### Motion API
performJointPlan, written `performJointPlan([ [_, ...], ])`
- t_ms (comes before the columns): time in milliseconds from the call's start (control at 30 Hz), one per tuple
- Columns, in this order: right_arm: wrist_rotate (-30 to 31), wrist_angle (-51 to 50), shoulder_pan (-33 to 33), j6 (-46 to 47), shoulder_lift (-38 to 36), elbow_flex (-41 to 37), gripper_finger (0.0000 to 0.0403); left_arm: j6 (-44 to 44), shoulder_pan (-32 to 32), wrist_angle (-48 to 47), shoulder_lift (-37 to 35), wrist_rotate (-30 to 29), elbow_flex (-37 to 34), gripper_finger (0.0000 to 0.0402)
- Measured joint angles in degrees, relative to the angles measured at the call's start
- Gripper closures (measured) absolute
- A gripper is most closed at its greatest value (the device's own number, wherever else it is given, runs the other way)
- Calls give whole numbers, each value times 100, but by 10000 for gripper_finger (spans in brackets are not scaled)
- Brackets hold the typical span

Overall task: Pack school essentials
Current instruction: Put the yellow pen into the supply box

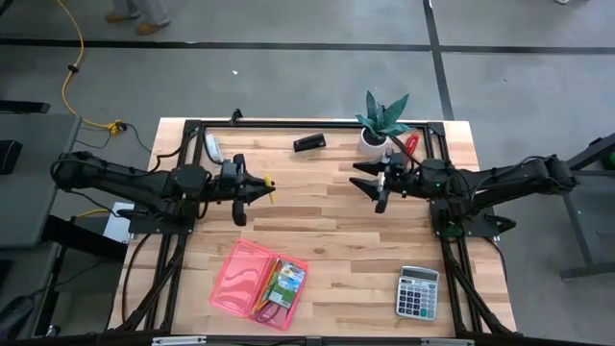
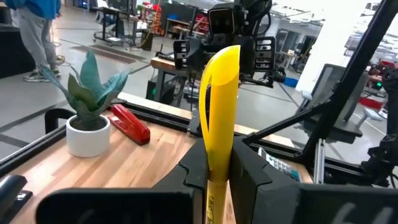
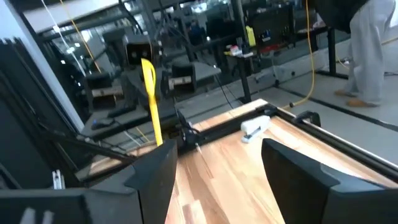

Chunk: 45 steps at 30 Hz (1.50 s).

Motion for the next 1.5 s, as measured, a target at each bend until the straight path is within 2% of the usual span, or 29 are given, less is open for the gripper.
performJointPlan([
  [300, 0, 128, 0, -42, -2, 9, 176, -35, -1, 10, 0, -4, 0, 381],
  [433, -2, 123, 0, 79, -2, 9, 176, -658, -85, -241, 44, 181, 4, 382],
  [533, -2, 85, 0, 151, -2, 11, 176, -1598, -383, -872, 162, 336, 4, 382],
  [633, -2, 39, 0, 153, 0, 11, 176, -2740, -994, -1433, 432, 241, 2, 382],
  [867, -3, -161, 0, 160, 0, 15, 176, -6077, -2705, -1501, 1709, -976, 4, 382],
  [1000, -3, -232, 0, 156, 0, 15, 176, -7470, -3175, -1358, 2456, -1298, 4, 382],
  [1200, -2, -328, -7, 143, 0, 17, 176, -7883, -3164, -216, 3076, -927, 33, 381],
  [1367, -2, -408, -7, 149, 0, 17, 176, -8178, -3031, -892, 3385, -254, 306, 381],
  [1500, -2, -456, -7, 149, 0, 17, 176, -8208, -2963, -896, 3613, 19, 468, 379],
])
